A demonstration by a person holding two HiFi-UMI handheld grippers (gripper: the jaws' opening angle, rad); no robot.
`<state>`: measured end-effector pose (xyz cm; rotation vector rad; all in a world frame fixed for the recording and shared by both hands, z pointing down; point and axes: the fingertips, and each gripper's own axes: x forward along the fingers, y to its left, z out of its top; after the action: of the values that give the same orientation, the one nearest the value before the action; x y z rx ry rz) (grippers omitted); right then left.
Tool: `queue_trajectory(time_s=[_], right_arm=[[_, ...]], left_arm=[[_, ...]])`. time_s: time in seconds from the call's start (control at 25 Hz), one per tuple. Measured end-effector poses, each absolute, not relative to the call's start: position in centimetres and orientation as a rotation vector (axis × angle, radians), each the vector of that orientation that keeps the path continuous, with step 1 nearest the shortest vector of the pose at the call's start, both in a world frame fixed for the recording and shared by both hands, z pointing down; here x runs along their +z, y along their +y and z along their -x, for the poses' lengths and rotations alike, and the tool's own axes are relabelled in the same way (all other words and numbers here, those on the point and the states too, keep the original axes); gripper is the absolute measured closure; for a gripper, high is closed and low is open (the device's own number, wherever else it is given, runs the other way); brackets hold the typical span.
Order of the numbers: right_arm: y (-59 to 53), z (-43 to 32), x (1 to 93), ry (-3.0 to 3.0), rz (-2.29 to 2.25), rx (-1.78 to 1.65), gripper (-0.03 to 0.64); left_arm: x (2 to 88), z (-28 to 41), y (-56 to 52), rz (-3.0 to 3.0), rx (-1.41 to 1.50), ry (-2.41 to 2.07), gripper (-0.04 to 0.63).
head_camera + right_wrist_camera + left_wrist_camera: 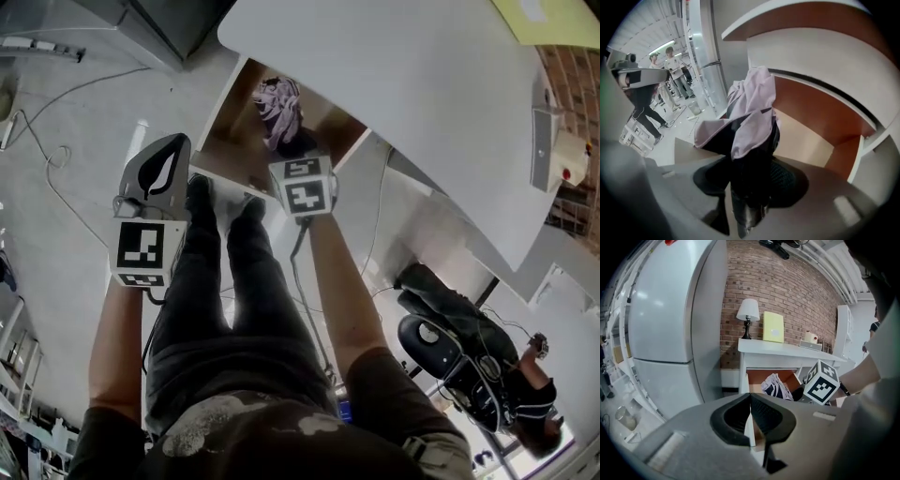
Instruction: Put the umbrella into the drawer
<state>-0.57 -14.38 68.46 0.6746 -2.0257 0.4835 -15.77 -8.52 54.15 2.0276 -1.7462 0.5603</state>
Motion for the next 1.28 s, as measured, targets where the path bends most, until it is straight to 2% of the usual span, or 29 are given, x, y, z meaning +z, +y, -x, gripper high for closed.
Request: queue_trajectory(time_s=[0.44, 1.0, 1.28], right_arm=[[-16.2, 1.1, 74.5, -1.933, -0.677, 0.457, 0.400], [-17.2, 1.1, 76.8, -1.862, -0.693, 0.434, 0.396], [-16.9, 1.2, 77.5, -1.851, -0.743, 0.475, 0.359]], left_arm=[[58.0, 17.3, -9.8, -1.982, 0.561, -1.694, 0.584], [58.4, 17.6, -9.7, -1.984, 0.590, -1.683, 0.584], [58.2, 17.7, -9.3, -1.990, 0.586, -1.683, 0.584]])
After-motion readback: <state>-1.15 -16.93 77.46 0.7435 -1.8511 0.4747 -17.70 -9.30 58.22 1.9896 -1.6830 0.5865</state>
